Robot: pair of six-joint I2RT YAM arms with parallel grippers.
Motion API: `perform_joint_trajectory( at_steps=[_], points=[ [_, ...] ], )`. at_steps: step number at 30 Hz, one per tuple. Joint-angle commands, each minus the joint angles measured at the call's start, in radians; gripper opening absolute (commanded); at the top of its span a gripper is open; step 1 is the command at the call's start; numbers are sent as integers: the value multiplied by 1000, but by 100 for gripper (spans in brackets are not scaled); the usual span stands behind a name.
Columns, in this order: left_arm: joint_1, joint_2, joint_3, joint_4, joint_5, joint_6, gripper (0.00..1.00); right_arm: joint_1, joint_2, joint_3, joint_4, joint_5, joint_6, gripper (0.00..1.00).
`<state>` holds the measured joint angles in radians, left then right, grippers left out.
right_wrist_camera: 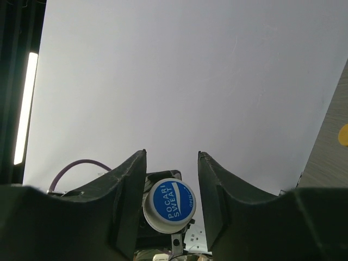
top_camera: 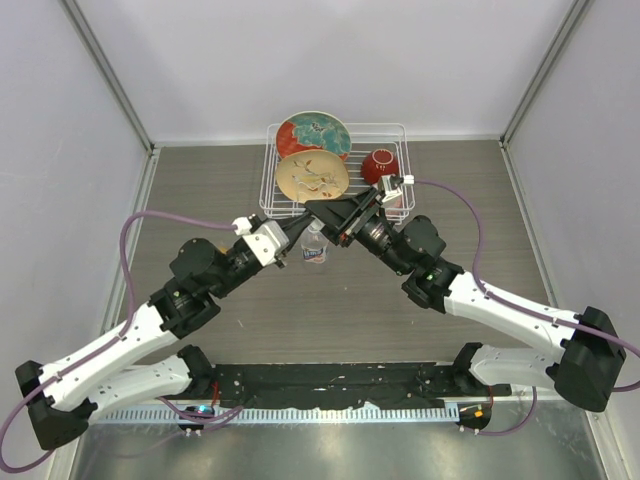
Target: Screw on the bottle caps
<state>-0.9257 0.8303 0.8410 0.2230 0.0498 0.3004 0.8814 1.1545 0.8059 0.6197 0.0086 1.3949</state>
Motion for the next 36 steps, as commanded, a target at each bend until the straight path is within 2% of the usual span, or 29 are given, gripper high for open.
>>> perform_joint_trajectory(
  at_steps=[1, 7, 12, 24, 32, 36],
  points=[
    [-4, 3, -6, 84, 5, 25, 0, -5, -18, 44, 43, -33, -4, 47],
    [-4, 10, -23, 121, -41, 45, 0, -5, -16, 38, 45, -38, 0, 43],
    [-4, 4, -46, 165, -131, 80, 0, -5, -25, 30, 48, -32, 4, 42],
    [-4, -20, -80, 180, -176, 102, 0, -5, -38, 27, 45, -19, -4, 50],
    [-4, -23, -100, 191, -159, 106, 0, -5, -21, 33, 55, -30, 3, 39],
    [-5, -26, -117, 191, -142, 112, 0, -4, -24, 33, 58, -35, 1, 31]
  ],
)
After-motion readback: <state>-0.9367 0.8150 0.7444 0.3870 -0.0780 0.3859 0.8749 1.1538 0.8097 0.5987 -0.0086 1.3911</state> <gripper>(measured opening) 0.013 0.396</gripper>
